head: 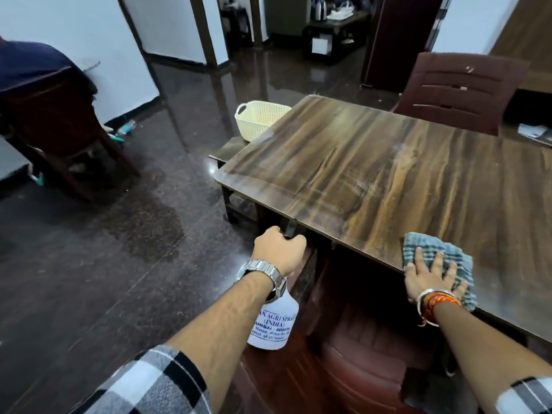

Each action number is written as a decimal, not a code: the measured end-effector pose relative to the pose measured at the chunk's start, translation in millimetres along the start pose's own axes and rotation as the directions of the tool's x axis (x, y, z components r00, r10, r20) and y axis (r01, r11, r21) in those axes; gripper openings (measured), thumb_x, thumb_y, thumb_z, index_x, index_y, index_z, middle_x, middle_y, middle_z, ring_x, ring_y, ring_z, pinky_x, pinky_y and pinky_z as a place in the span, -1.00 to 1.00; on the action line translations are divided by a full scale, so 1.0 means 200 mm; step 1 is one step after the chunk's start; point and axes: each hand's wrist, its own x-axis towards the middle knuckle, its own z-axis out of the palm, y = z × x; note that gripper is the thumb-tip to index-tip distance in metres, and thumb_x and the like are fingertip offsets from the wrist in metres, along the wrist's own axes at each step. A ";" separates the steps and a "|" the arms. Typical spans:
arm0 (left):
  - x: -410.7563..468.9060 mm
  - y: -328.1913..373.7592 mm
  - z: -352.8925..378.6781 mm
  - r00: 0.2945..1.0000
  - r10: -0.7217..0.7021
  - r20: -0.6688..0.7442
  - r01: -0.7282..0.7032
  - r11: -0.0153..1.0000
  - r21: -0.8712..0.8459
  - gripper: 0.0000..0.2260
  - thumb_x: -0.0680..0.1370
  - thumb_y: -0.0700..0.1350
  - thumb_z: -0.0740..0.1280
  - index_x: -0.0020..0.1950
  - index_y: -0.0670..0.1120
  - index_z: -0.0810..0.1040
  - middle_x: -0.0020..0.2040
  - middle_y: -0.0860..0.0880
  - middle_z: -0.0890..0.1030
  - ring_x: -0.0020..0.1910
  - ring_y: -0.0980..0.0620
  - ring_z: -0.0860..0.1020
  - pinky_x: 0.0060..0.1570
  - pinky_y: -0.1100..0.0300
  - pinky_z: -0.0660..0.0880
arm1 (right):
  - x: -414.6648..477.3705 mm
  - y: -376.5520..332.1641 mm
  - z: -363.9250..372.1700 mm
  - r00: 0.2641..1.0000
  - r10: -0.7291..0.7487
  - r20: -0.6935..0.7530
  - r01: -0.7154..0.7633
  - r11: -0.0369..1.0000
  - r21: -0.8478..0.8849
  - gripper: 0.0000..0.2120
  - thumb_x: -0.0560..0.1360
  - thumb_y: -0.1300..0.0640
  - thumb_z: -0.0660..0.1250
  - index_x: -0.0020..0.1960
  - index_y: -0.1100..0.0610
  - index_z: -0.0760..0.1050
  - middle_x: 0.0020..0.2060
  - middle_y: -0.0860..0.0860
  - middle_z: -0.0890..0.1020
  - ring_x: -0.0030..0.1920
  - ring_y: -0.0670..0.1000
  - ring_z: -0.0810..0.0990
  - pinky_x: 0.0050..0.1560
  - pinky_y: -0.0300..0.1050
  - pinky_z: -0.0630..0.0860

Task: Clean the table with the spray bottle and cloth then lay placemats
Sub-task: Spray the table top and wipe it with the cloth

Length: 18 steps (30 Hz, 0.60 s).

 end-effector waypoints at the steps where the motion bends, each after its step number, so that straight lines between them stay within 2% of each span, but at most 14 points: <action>1: 0.04 -0.03 -0.04 1.000 -0.005 0.004 0.005 1.000 -0.004 -0.86 0.49 -0.06 0.28 -0.22 -0.08 0.41 -0.19 -0.09 0.64 -0.37 -0.12 0.67 -0.58 0.30 0.37 | -0.01 -0.06 0.02 1.000 0.007 0.003 -0.007 1.000 0.007 -0.49 0.58 -0.21 -0.16 0.51 -0.25 -0.15 0.54 -0.08 -0.22 0.52 0.11 -0.27 0.45 0.21 -0.29; 3: 0.12 -0.09 -0.11 1.000 -0.025 0.017 0.025 1.000 -0.017 -0.85 0.47 -0.05 0.29 -0.22 -0.10 0.41 -0.21 -0.09 0.61 -0.35 -0.16 0.67 -0.59 0.31 0.43 | -0.03 -0.21 0.06 1.000 -0.003 0.002 0.003 1.000 0.007 -0.49 0.59 -0.20 -0.16 0.52 -0.24 -0.16 0.54 -0.07 -0.23 0.52 0.11 -0.27 0.45 0.22 -0.29; 5: 0.22 -0.12 -0.19 0.999 -0.035 0.025 0.036 0.999 -0.021 -0.84 0.41 -0.02 0.27 -0.21 -0.11 0.45 -0.18 -0.12 0.62 -0.27 -0.21 0.70 -0.35 0.16 0.63 | -0.03 -0.40 0.10 1.000 -0.020 -0.005 0.020 1.000 0.004 -0.49 0.59 -0.20 -0.16 0.52 -0.24 -0.17 0.54 -0.07 -0.22 0.52 0.11 -0.27 0.45 0.24 -0.27; 6: 0.27 -0.14 -0.23 0.999 -0.036 0.023 0.037 0.999 -0.026 -0.83 0.39 -0.01 0.26 -0.20 -0.11 0.46 -0.19 -0.12 0.62 -0.30 -0.21 0.69 -0.25 0.09 0.67 | -0.02 -0.51 0.12 0.999 -0.031 -0.015 0.031 1.000 0.001 -0.49 0.59 -0.21 -0.16 0.51 -0.25 -0.17 0.54 -0.08 -0.22 0.52 0.11 -0.26 0.45 0.25 -0.26; 7: 0.34 -0.15 -0.26 0.999 -0.032 0.021 0.033 0.999 -0.034 -0.84 0.40 -0.02 0.26 -0.19 -0.12 0.46 -0.21 -0.11 0.61 -0.37 -0.18 0.67 -0.27 0.11 0.66 | -0.01 -0.64 0.14 0.998 -0.053 -0.029 0.052 0.999 -0.007 -0.49 0.58 -0.21 -0.17 0.51 -0.25 -0.17 0.54 -0.08 -0.21 0.52 0.11 -0.26 0.44 0.25 -0.26; 8: 0.39 -0.17 -0.29 1.000 -0.025 0.012 0.025 0.999 -0.031 -0.86 0.44 -0.05 0.27 -0.19 -0.12 0.46 -0.24 -0.10 0.60 -0.43 -0.16 0.65 -0.37 0.19 0.60 | 0.00 -0.76 0.17 0.996 -0.081 -0.041 0.080 0.997 -0.014 -0.49 0.58 -0.21 -0.17 0.51 -0.26 -0.16 0.54 -0.09 -0.20 0.52 0.11 -0.25 0.45 0.24 -0.26; 11: 0.64 -0.23 -0.42 1.000 -0.009 -0.029 0.009 1.000 -0.004 -0.86 0.50 -0.09 0.29 -0.19 -0.13 0.44 -0.28 -0.10 0.59 -0.46 -0.15 0.62 -0.62 0.33 0.38 | 0.01 -1.16 0.27 0.988 -0.134 -0.079 0.135 0.991 0.000 -0.50 0.59 -0.20 -0.14 0.50 -0.26 -0.13 0.55 -0.10 -0.16 0.53 0.10 -0.20 0.44 0.24 -0.25; 13: 0.78 -0.27 -0.52 0.999 -0.012 -0.049 0.012 1.000 -0.002 -0.85 0.50 -0.09 0.29 -0.20 -0.13 0.42 -0.28 -0.12 0.60 -0.42 -0.17 0.65 -0.60 0.31 0.37 | 0.00 -1.40 0.32 0.980 -0.177 -0.092 0.177 0.984 -0.009 -0.51 0.59 -0.18 -0.12 0.50 -0.26 -0.11 0.55 -0.10 -0.14 0.53 0.11 -0.18 0.45 0.25 -0.23; 18: 1.01 -0.37 -0.75 0.996 -0.063 -0.065 0.062 0.998 -0.018 -0.85 0.48 -0.06 0.29 -0.25 -0.07 0.41 -0.26 -0.14 0.64 -0.29 -0.19 0.69 -0.37 0.19 0.43 | 0.00 -1.87 0.40 0.948 -0.314 -0.060 0.311 0.949 -0.043 -0.50 0.60 -0.17 -0.11 0.51 -0.23 -0.14 0.55 -0.08 -0.14 0.53 0.12 -0.18 0.45 0.27 -0.22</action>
